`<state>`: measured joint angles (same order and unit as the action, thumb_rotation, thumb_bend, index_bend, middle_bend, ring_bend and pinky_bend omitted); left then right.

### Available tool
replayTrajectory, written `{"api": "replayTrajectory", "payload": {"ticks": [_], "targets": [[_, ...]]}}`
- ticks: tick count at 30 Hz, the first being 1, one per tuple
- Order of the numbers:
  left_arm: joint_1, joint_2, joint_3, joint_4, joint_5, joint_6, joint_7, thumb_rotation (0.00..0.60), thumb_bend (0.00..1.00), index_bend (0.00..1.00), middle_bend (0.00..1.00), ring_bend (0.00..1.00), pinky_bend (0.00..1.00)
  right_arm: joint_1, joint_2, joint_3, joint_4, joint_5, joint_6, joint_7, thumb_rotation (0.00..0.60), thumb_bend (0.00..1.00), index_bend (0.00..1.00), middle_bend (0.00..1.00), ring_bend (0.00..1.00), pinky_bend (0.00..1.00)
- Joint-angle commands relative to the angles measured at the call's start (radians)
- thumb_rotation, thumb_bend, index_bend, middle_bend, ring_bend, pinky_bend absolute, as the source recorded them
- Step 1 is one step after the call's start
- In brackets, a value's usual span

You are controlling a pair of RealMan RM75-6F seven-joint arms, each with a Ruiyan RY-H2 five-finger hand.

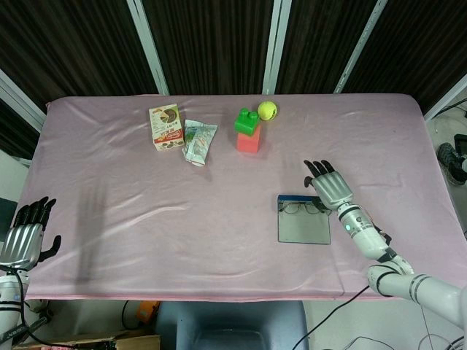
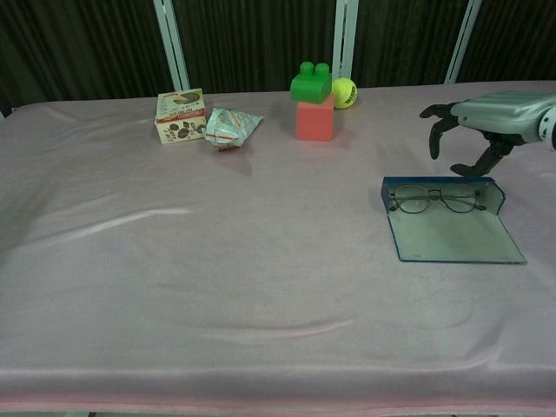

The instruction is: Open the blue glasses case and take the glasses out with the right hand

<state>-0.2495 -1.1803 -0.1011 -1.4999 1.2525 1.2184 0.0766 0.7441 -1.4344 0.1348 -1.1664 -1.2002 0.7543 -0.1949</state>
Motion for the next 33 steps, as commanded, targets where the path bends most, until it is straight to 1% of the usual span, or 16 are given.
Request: {"api": "replayTrajectory", "payload": {"ticks": [1,16,33], "targets": [[0.001,0.0,-0.001,0.0,0.0,0.003,-0.002,0.6,0.41,0.0,0.0,0.0,0.02,0.007,-0.01,-0.002,0.011,-0.004,-0.008,0.008,0.6,0.55,0.51,0.06,0.0,0.0],[0.001,0.004,0.002,0.0,0.003,0.002,-0.008,0.6,0.41,0.0,0.0,0.0,0.02,0.013,-0.054,-0.023,0.067,-0.006,-0.036,0.013,0.6,0.55,0.5,0.06,0.0,0.0],[0.002,0.004,0.003,0.0,0.004,0.003,-0.009,0.6,0.41,0.0,0.0,0.0,0.02,0.013,-0.064,-0.023,0.086,-0.007,-0.036,0.019,0.6,0.55,0.57,0.05,0.0,0.0]]}}
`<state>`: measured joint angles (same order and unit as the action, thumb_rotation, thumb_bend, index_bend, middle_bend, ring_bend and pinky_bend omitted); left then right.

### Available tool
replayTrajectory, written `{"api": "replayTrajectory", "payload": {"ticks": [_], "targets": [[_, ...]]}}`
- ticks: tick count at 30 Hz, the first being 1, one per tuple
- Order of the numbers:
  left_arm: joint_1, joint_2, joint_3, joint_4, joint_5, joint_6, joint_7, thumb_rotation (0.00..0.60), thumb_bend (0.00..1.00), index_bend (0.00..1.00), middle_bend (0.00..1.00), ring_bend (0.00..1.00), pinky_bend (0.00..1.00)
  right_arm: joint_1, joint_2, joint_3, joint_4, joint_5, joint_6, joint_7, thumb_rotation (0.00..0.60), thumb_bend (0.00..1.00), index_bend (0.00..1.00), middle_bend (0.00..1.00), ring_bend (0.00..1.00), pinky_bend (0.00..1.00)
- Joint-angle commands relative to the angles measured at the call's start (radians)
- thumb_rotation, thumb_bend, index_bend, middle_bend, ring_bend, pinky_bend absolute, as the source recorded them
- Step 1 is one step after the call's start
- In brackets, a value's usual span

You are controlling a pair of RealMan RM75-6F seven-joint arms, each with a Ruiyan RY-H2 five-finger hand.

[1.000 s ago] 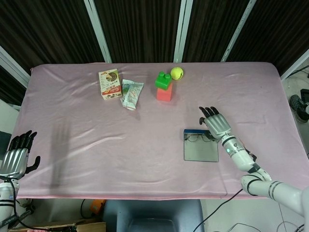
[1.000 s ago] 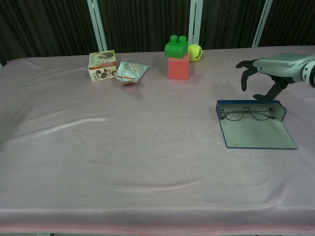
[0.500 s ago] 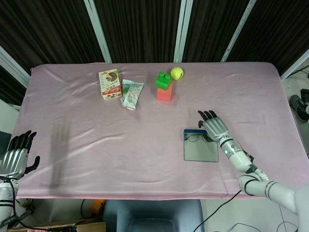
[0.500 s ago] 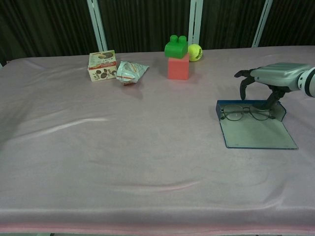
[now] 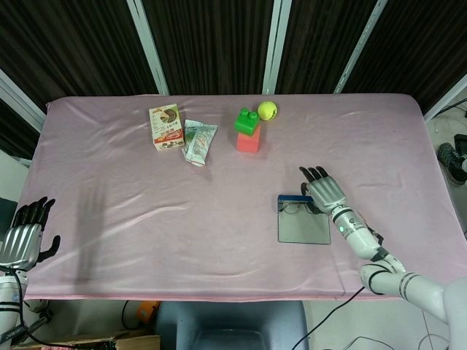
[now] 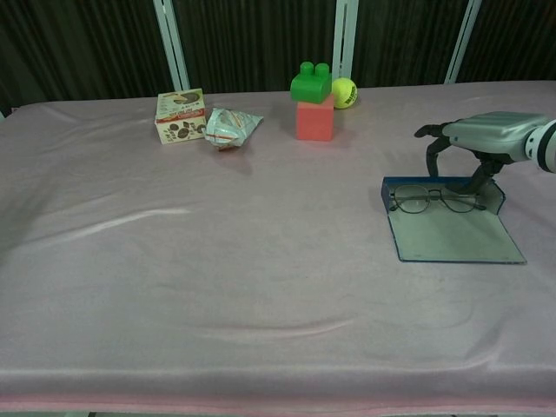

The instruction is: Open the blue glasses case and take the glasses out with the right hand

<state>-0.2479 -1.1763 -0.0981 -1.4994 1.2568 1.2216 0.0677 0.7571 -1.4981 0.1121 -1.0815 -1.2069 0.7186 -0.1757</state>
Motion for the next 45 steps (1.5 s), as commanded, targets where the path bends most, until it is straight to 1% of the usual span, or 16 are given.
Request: {"api": "replayTrajectory", "payload": {"ticks": [1,15,18,21,31,36,40,45], "targets": [[0.0,0.0,0.0,0.0,0.0,0.0,0.0,0.6,0.41,0.0,0.0,0.0,0.02,0.0,-0.001,0.0,0.001,0.0,-0.001,0.0,0.6,0.55,0.57,0.05,0.0,0.0],[0.004,0.001,-0.002,0.005,0.007,0.012,-0.015,0.6,0.41,0.0,0.0,0.0,0.02,0.002,-0.007,0.01,0.003,-0.005,0.005,0.026,0.6,0.55,0.64,0.06,0.0,0.0],[0.004,0.001,-0.002,0.004,0.008,0.012,-0.016,0.6,0.41,0.0,0.0,0.0,0.02,-0.002,-0.014,0.016,0.003,-0.019,0.026,0.053,0.6,0.55,0.65,0.06,0.0,0.0],[0.005,0.002,-0.003,0.004,0.008,0.014,-0.018,0.6,0.41,0.0,0.0,0.0,0.02,-0.011,-0.033,0.019,0.022,-0.053,0.075,0.089,0.6,0.55,0.65,0.07,0.0,0.0],[0.005,0.002,-0.003,0.005,0.008,0.013,-0.018,0.6,0.41,0.0,0.0,0.0,0.02,-0.045,-0.145,-0.006,0.185,-0.207,0.29,0.199,0.6,0.55,0.67,0.09,0.0,0.0],[0.006,0.002,-0.001,0.004,0.008,0.012,-0.017,0.6,0.41,0.0,0.0,0.0,0.02,-0.068,-0.221,-0.028,0.304,-0.271,0.402,0.238,0.6,0.55,0.67,0.09,0.0,0.0],[0.005,0.002,-0.001,0.004,0.008,0.01,-0.016,0.6,0.41,0.0,0.0,0.0,0.02,-0.082,-0.282,-0.043,0.408,-0.307,0.466,0.265,0.6,0.55,0.68,0.1,0.0,0.0],[0.005,0.002,-0.001,0.005,0.007,0.01,-0.016,0.6,0.41,0.0,0.0,0.0,0.02,-0.092,-0.347,-0.045,0.52,-0.331,0.538,0.311,0.6,0.55,0.68,0.1,0.0,0.0]]}}
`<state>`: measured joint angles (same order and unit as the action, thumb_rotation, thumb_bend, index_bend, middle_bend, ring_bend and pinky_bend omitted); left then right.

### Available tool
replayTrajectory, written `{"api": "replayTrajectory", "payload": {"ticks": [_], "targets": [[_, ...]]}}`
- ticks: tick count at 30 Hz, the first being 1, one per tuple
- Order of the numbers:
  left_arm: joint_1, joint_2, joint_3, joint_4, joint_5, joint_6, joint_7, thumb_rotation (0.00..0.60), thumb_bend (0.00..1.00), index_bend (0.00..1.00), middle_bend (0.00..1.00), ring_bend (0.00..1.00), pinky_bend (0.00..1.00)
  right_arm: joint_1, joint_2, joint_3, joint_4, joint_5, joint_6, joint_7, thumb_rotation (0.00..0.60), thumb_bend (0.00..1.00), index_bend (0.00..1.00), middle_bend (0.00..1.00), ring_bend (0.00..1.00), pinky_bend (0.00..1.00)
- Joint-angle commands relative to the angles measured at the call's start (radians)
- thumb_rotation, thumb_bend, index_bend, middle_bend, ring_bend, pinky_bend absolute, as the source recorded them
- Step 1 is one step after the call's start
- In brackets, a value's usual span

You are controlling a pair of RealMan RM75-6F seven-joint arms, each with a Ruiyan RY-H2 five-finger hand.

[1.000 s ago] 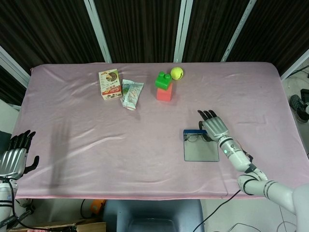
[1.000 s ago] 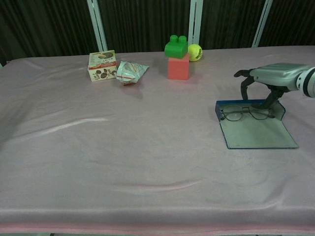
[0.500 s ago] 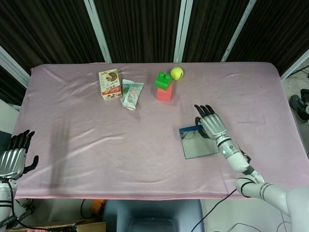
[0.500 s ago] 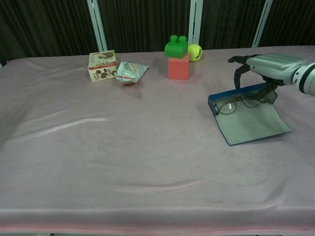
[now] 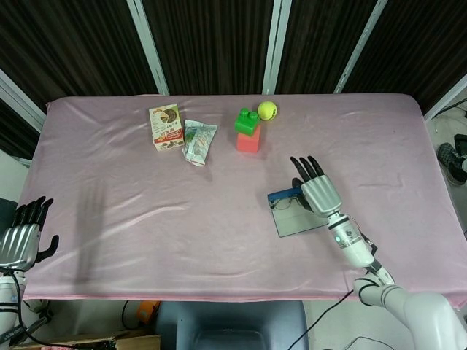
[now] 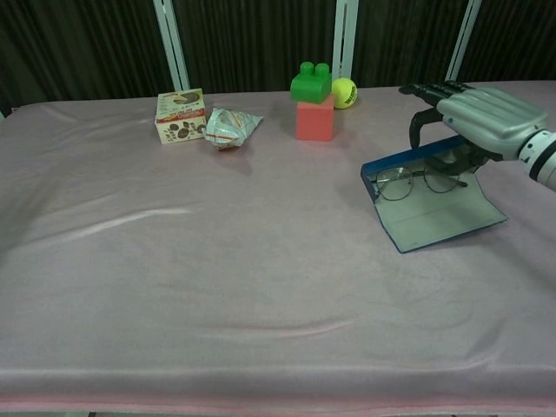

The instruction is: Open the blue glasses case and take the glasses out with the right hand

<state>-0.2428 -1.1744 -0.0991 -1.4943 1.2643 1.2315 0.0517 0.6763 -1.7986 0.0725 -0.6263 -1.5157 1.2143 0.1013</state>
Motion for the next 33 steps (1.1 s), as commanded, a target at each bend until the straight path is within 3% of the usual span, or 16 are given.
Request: {"api": "replayTrajectory", "payload": {"ticks": [1,10,23,28,33], "targets": [[0.0,0.0,0.0,0.0,-0.001,-0.001,0.0,0.6,0.41,0.0,0.0,0.0,0.02,-0.014,-0.061,-0.004,0.091,-0.025,0.057,0.045,0.6,0.55,0.68,0.1,0.0,0.0],[-0.002,-0.001,0.0,-0.001,-0.005,-0.006,0.006,0.6,0.41,0.0,0.0,0.0,0.02,-0.017,-0.123,0.014,0.21,-0.013,0.074,0.11,0.6,0.55,0.69,0.11,0.0,0.0],[-0.002,0.001,0.001,-0.002,-0.006,-0.007,0.006,0.6,0.41,0.0,0.0,0.0,0.02,0.016,-0.189,0.114,0.332,0.07,0.113,0.14,0.6,0.55,0.7,0.12,0.0,0.0],[-0.003,0.0,0.002,-0.003,-0.005,-0.008,0.009,0.6,0.41,0.0,0.0,0.0,0.02,0.028,-0.19,0.134,0.369,0.097,0.077,0.094,0.6,0.55,0.7,0.13,0.0,0.0],[-0.004,-0.001,0.003,-0.003,-0.006,-0.011,0.014,0.6,0.41,0.0,0.0,0.0,0.02,0.036,-0.177,0.151,0.39,0.132,-0.049,0.065,0.6,0.55,0.68,0.13,0.0,0.0]]}}
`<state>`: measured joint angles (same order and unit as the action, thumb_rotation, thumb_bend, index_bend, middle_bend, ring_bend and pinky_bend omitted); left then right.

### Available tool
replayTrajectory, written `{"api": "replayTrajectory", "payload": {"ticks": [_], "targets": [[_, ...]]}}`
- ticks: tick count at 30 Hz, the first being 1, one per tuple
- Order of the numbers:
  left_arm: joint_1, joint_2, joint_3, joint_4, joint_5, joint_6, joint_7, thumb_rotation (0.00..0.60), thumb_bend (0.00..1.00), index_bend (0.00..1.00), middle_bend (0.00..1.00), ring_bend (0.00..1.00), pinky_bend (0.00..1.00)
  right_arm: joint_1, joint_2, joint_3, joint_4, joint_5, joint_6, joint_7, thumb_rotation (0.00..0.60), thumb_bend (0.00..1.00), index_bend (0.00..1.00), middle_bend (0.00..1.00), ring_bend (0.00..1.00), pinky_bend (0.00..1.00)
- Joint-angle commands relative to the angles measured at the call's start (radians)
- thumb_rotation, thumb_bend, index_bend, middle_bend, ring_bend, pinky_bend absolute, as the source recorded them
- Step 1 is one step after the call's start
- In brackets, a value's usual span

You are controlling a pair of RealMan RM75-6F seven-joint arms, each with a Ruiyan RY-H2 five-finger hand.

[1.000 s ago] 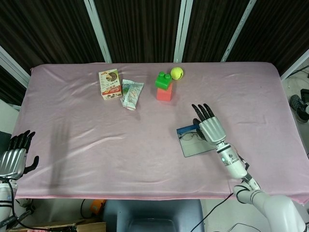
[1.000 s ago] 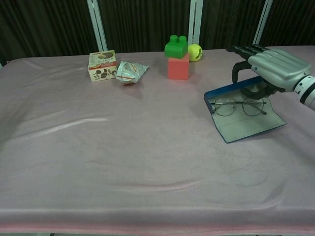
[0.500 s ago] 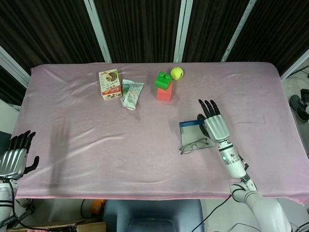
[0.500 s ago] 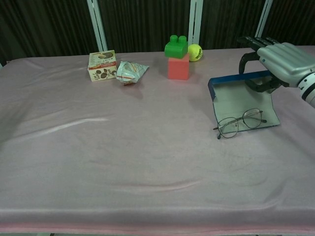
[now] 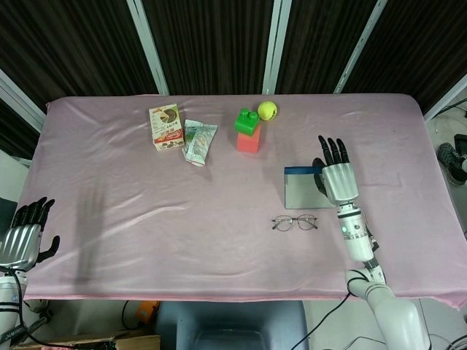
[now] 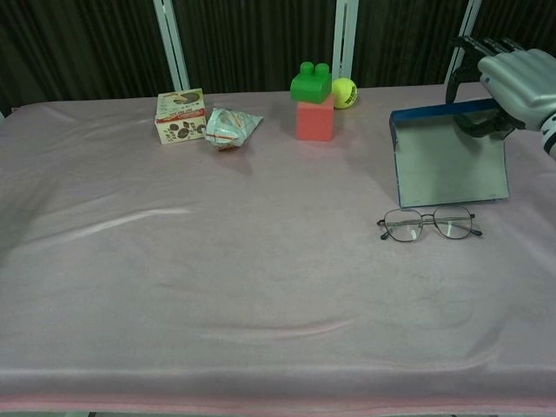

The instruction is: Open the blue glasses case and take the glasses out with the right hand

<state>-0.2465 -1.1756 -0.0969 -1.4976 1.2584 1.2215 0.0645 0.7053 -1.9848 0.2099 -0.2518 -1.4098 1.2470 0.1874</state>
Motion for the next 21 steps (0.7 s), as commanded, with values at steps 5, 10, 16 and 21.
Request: {"api": "replayTrajectory", "payload": {"ticks": [5,10,16,21], "targets": [[-0.003,-0.003,0.0,0.001,-0.005,-0.006,0.007,0.6,0.41,0.0,0.0,0.0,0.02,0.011,0.026,0.027,0.008,0.058,-0.204,-0.023,0.6,0.55,0.58,0.13,0.0,0.0],[-0.004,-0.005,0.0,0.002,-0.006,-0.008,0.007,0.6,0.41,0.0,0.0,0.0,0.02,0.012,0.038,0.032,0.0,0.071,-0.259,-0.037,0.6,0.55,0.47,0.08,0.0,0.0],[-0.008,-0.012,-0.001,0.006,-0.014,-0.014,0.018,0.6,0.41,0.0,0.0,0.0,0.02,-0.002,0.101,0.026,-0.088,0.079,-0.317,-0.054,0.6,0.43,0.34,0.01,0.0,0.0],[-0.006,-0.012,-0.002,0.002,-0.011,-0.007,0.014,0.6,0.41,0.0,0.0,0.0,0.02,-0.044,0.222,-0.04,-0.286,0.02,-0.298,-0.08,0.6,0.35,0.28,0.0,0.0,0.0]]}}
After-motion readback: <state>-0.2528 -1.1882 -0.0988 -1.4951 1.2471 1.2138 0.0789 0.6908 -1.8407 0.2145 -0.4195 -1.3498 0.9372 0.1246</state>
